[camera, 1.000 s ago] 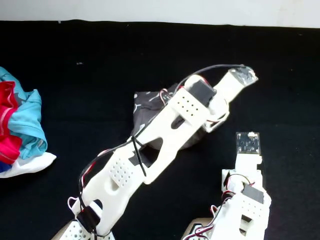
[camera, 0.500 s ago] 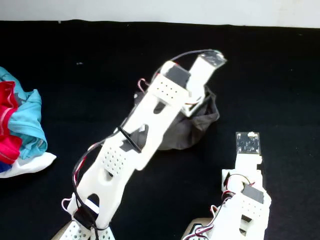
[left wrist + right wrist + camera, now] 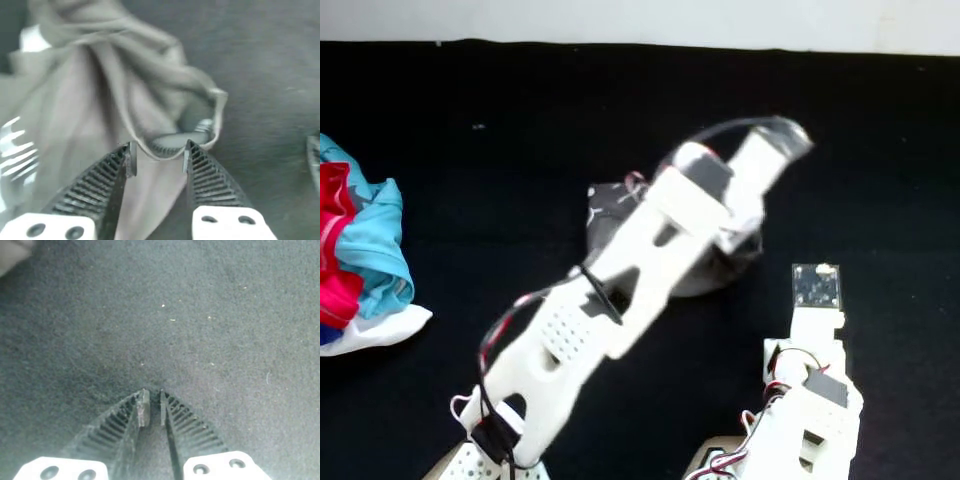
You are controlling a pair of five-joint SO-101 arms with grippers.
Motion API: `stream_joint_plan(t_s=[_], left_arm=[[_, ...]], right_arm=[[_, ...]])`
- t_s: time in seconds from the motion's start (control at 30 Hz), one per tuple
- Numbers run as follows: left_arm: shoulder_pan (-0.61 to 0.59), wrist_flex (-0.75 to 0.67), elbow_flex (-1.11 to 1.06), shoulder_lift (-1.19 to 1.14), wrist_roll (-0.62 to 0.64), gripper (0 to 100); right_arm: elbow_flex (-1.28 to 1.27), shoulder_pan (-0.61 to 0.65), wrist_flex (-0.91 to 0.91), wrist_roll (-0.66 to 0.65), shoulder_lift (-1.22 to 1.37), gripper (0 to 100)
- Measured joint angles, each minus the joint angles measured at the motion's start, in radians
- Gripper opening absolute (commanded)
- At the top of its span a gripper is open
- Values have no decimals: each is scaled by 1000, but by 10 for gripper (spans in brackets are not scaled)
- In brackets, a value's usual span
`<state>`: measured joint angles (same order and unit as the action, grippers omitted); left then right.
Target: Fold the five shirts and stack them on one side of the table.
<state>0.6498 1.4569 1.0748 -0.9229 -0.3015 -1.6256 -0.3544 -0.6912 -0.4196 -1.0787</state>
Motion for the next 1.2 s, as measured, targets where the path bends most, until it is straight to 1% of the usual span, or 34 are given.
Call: stream_joint_plan(t_s=[0.1, 0.27, 0.47, 0.7, 0.87, 1.03, 1.2], left_arm=[[41, -34, -2, -61, 0, 161], [48, -48, -2, -68, 0, 161], [25, -48, -2, 34, 0, 161], [-72, -48, -2, 69, 0, 161], [-71, -51, -2, -2, 0, 161], [-17, -117, -2, -80, 0, 161], [-26, -272, -2, -103, -2, 161]], right_arm=[[0, 0, 0, 0, 0, 55], [0, 0, 0, 0, 0, 55], [0, 0, 0, 8, 0, 55], [-11, -124, 60, 169, 0, 55], [-11, -157, 74, 196, 0, 55], [-11, -158, 77, 196, 0, 55], [-11, -160, 77, 196, 0, 55]])
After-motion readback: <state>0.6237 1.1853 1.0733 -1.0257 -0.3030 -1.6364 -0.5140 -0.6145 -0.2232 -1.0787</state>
